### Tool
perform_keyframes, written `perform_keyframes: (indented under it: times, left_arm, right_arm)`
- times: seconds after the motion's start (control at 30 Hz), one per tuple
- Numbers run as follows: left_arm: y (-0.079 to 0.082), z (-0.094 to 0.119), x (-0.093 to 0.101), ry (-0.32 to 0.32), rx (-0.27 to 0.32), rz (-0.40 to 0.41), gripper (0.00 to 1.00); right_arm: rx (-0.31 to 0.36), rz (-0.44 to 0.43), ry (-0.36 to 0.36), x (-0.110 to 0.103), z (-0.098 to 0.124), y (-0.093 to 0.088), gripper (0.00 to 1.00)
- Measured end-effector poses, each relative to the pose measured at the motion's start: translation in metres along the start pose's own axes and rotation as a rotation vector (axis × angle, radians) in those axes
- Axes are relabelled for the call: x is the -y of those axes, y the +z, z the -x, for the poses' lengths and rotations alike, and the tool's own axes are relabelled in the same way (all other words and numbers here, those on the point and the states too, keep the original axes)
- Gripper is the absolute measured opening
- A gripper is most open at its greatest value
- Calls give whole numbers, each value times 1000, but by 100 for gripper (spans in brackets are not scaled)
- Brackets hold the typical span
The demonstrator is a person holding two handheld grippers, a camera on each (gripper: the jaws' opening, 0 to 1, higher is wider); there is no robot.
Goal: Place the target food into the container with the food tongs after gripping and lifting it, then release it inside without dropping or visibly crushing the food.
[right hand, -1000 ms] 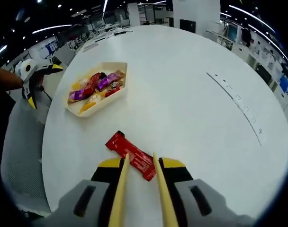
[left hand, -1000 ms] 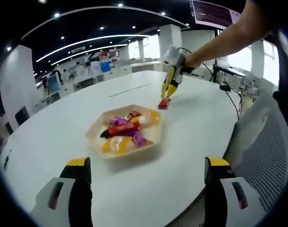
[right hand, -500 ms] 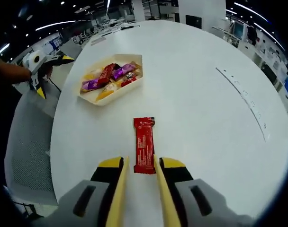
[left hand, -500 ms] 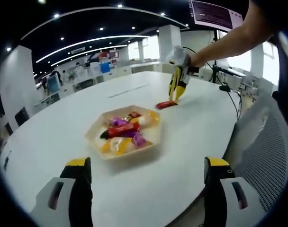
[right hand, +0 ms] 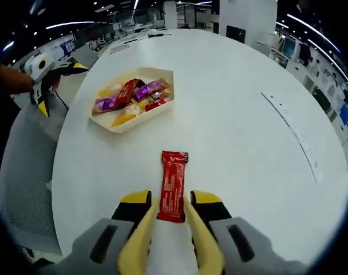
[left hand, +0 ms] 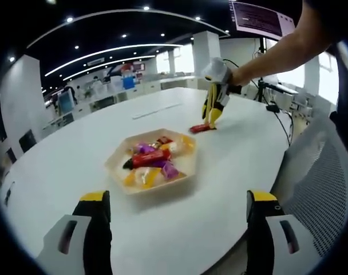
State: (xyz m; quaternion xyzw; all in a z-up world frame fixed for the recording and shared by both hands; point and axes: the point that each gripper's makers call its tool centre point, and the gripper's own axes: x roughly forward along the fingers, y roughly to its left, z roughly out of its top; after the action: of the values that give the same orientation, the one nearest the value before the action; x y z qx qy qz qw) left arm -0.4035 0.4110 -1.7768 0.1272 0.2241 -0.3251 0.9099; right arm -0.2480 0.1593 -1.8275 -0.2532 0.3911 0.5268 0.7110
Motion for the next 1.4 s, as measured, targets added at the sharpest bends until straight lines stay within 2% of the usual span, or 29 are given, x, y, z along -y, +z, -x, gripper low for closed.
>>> perform_keyframes:
  times: [0.07,0.17,0.27,0.33,0.43,0.53,0.57,0.63,0.7,0.77,1.03,1.07,1.13,1.17,1.27,1.4]
  left_arm:
    - [0,0,0,-2,1,1,95]
    - [0,0,1,-5,-1,-2,95]
    - [0,0,1,-7,0,-2,95]
    - [0,0,1,-7,-3,-2,95]
    - [0,0,1,-5,0,-3,95]
    - [1,0,1,-2,2,-1,95]
    - [1,0,1,-3,2,0,95]
    - [0,0,0,-3,1,-1,95]
    - [-1,0,1,-5,-1,0,95]
    - [0,0,1,-5,0,-1,95]
    - [0,0,1,-6,-3,-3,94]
    - [0,0,1,-5,-2,-5,94]
    - [-1,0,1,-5,-3,-3,94]
    - [-1,-1,1,-6,-4,-2,94]
    - [0,0,1,-4,-1,-4,94]
    - [1,0,0,0,1,1,94]
  right_arm:
    - [13,3,-19,2,0,1,25]
    - [86,-37,-40,3,-1,15,26]
    - [130,-14,-86,8,-2,25,26]
    - [151,-56,-70,4,-5,29,27]
    - [95,-11,-91,3,-11,18,27]
    - [77,-2,-85,0,-14,10,28]
    - [88,-12,-85,1,-13,12,27]
    - [60,-36,-83,1,-13,7,27]
    - [5,-68,-90,3,-11,-3,25]
    - [17,-80,-91,3,-10,-1,24]
    - [-12,-87,-105,3,-11,-1,23]
    - [-13,-100,-107,2,-11,-1,23]
    - [-14,-187,-106,2,-11,0,24]
    - [-13,-165,-111,4,-12,0,24]
    - [-10,-178,-125,2,-12,0,24]
    - [-13,-160,-176,1,-11,1,23]
